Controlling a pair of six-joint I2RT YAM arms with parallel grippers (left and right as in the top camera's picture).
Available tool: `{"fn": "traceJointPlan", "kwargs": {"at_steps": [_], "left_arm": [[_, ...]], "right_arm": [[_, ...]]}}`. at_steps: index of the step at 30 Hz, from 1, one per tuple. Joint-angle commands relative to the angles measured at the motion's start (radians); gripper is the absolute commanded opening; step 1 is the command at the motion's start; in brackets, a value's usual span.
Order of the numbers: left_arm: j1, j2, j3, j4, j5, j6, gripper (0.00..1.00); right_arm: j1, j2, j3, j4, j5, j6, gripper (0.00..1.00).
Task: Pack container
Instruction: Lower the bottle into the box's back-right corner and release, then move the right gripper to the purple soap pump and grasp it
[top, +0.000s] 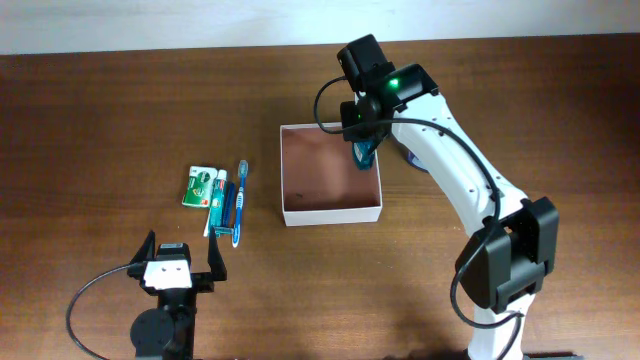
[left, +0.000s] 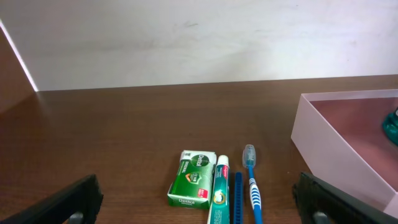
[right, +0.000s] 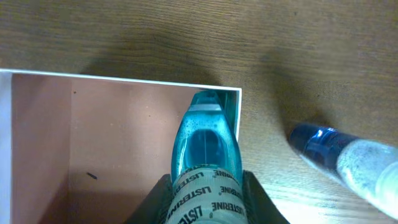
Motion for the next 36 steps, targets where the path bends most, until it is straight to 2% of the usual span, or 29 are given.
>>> {"fn": "traceJointPlan", "kwargs": {"at_steps": [1, 4, 9, 11, 15, 21, 22, 29, 32, 35, 36], "left_arm": [[-0.004, -0.005, -0.008, 0.0, 0.011, 0.016, 0.99], [-0.004, -0.005, -0.008, 0.0, 0.011, 0.016, 0.99], [-0.004, -0.005, -0.008, 0.0, 0.011, 0.016, 0.99], [-0.004, -0.005, -0.008, 0.0, 0.011, 0.016, 1.0], [-0.004, -0.005, -0.008, 0.0, 0.011, 0.016, 0.99], [-0.004, -0.005, -0.008, 0.0, 0.011, 0.016, 0.99], [-0.004, -0.005, -0.008, 0.0, 0.011, 0.016, 0.99], [-0.004, -0.005, -0.008, 0.0, 0.011, 0.016, 0.99], [-0.004, -0.005, -0.008, 0.0, 0.011, 0.016, 0.99], [-0.004, -0.005, -0.008, 0.0, 0.011, 0.016, 0.99], [-0.004, -0.005, -0.008, 0.0, 0.011, 0.016, 0.99]], "right_arm": [[0.009, 0.021, 0.028, 0.005, 0.03, 0.009, 0.29], [0.01, 0.022, 0.028, 0.0, 0.027, 0.009, 0.34], [0.01, 0.021, 0.029, -0.015, 0.027, 0.009, 0.55], [0.01, 0.018, 0.032, -0.02, 0.027, 0.0, 0.6], [0.01, -0.019, 0.082, -0.071, 0.024, -0.031, 0.64], [-0.015, -0.104, 0.277, -0.248, 0.06, -0.056, 0.65], [-0.031, -0.118, 0.306, -0.283, 0.085, -0.056, 0.68], [-0.204, -0.137, 0.341, -0.417, 0.113, -0.172, 0.69], [-0.285, -0.137, 0.333, -0.435, 0.055, -0.211, 0.69], [-0.351, -0.137, 0.331, -0.444, -0.068, -0.317, 0.69], [-0.379, -0.137, 0.329, -0.454, -0.133, -0.393, 0.73]]}}
